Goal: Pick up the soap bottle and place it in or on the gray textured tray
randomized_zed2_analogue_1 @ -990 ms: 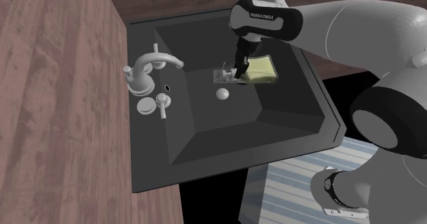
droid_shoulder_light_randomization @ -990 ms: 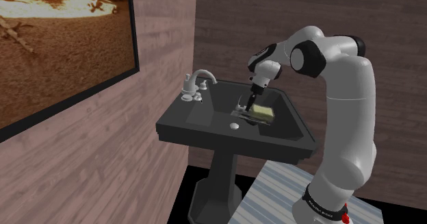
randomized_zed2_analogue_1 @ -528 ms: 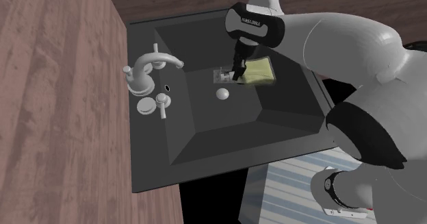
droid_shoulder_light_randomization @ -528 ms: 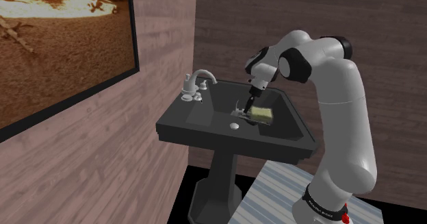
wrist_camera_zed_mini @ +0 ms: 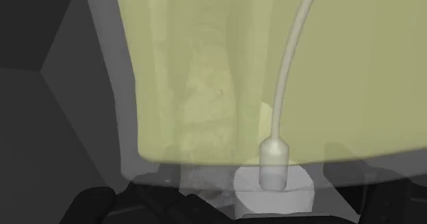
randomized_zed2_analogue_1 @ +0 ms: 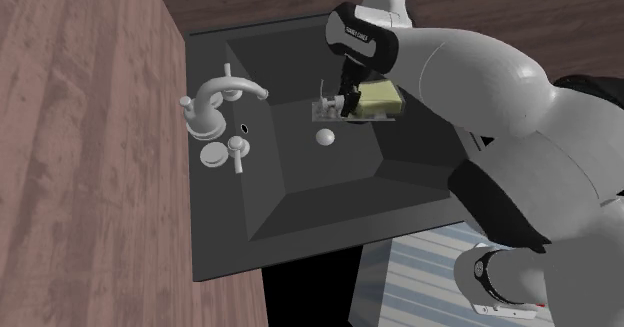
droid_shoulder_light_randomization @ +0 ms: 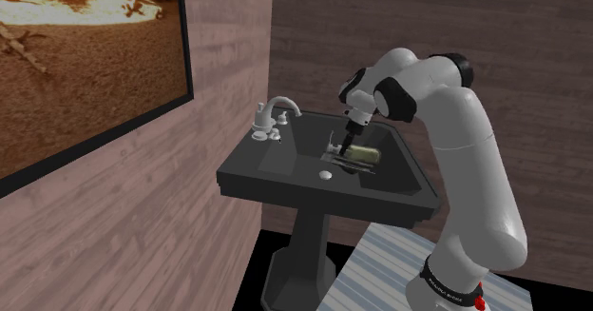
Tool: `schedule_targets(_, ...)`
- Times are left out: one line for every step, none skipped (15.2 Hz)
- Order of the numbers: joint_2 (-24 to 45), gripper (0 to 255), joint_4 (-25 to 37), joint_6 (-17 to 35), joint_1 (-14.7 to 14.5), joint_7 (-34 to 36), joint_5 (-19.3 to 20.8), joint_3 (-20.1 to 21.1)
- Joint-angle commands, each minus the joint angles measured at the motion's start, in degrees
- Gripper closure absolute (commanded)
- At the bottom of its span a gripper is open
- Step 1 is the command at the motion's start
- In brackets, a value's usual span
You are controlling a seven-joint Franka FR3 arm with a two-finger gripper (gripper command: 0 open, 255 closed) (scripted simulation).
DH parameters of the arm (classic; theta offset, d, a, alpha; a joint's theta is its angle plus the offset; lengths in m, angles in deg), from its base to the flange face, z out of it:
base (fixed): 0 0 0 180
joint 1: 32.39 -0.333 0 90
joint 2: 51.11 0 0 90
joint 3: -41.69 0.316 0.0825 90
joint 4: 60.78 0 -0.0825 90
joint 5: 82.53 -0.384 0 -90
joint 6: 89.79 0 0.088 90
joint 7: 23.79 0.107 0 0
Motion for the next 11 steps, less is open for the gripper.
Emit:
schedule_targets(1.1,0,1.7,-4.3,-3.4,-0.1,16.7,-6.2)
schedule_targets(2.0,0,3.3,-6.6,-4.3,-0.6,15.9,-8.4)
schedule_targets(2.8,0,4.7,-8.5,-4.9,-1.0,15.2,-10.1)
schedule_targets(3.8,0,4.8,-9.0,-5.6,-1.6,14.1,-11.3)
schedule_targets(4.6,0,4.9,-9.5,-6.1,-2.1,13.3,-12.2)
schedule_targets(5.7,0,5.0,-10.1,-6.7,-2.8,12.2,-13.4)
schedule_targets(7.0,0,5.1,-10.8,-7.4,-3.6,10.9,-14.7)
schedule_targets(8.3,0,5.3,-11.5,-8.1,-4.3,9.7,-16.0)
schedule_targets(9.4,0,5.4,-12.2,-8.6,-5.0,8.6,-17.1)
schedule_targets(10.5,0,5.5,-12.9,-9.0,-5.6,7.5,-18.1)
schedule_targets(11.8,0,5.6,-13.6,-9.5,-6.3,6.3,-19.3)
